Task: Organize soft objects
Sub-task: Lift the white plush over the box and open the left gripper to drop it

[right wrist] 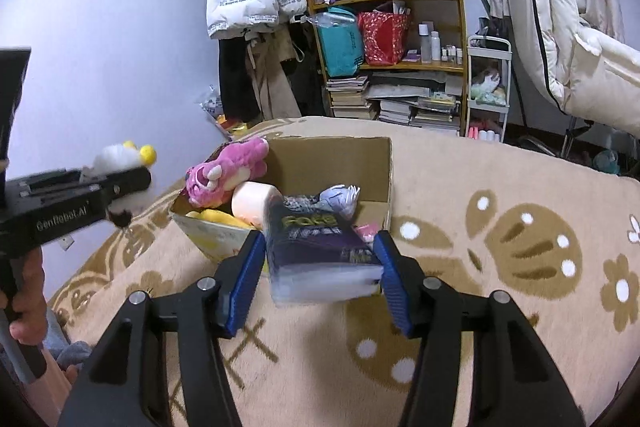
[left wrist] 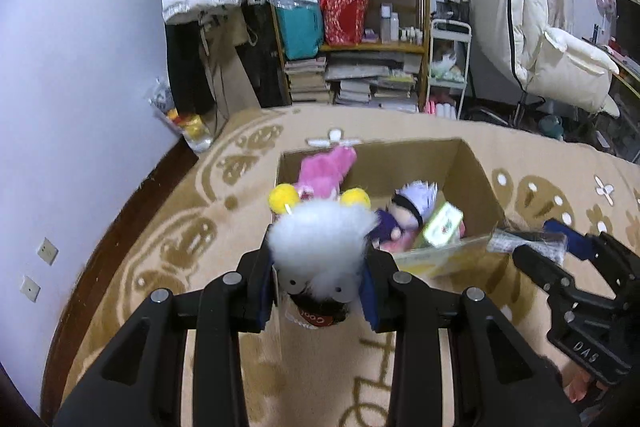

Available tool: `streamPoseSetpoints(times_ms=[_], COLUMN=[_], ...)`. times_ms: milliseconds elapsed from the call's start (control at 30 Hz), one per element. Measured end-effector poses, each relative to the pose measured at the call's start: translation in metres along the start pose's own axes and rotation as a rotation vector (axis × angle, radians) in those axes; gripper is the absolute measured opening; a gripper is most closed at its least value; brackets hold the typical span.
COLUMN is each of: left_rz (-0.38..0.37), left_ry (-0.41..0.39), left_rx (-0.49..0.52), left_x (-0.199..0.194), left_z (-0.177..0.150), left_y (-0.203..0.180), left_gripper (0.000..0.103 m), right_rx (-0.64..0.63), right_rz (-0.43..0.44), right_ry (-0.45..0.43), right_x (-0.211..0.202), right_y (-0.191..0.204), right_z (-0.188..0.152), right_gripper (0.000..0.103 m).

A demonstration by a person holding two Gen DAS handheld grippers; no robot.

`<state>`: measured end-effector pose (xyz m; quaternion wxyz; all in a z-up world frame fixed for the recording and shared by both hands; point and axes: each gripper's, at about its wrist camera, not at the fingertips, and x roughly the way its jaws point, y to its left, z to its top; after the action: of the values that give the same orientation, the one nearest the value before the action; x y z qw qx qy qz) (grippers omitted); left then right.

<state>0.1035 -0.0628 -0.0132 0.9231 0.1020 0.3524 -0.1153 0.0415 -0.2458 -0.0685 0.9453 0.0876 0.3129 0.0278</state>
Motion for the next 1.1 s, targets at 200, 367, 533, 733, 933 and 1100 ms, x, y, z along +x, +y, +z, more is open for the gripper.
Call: streamPoseSetpoints(times_ms=[200,367,533,733,933,1100], left_rz=[0.011,-0.004,-0.051,-0.1,-0.091,-0.072], left_ry=[-0.03,-0.014,-0.022,-0.004,0.027,0.03], left_rx=[0.005,-0.014,-0.017,-0.028,-0.022,-0.003], left_x=[0.013,0.033,0.05,0.07,0.083,0.081], left_z=[0.021,0.028,0.036,0.037,0.033,0.033], left_y=[-0.003,0.0,-0.002,-0.005,-0.007,-0.007], left_gripper=[0.033,0.033,0.034,0.035,0.062,0.074], right_rx=[-0.021,0.024,0.06,0.096,0.107,0.116], right_rz=[0.03,0.031,0.036,0.033,0.039,0.05], right_ry=[0.038,0.085,0.133,0.167,0.215,0.278], right_x=[0.023,0.034,0.044,0.054,0.068,0.086], right_y=[-0.004,-0.015,-0.022,-0.025,-0.022,-0.017], right_z=[0.008,0.001,-0.01,-0.023,-0.035,-0.047], right_gripper=[0.009,0.01,0.011,0.035,0.059,0.063])
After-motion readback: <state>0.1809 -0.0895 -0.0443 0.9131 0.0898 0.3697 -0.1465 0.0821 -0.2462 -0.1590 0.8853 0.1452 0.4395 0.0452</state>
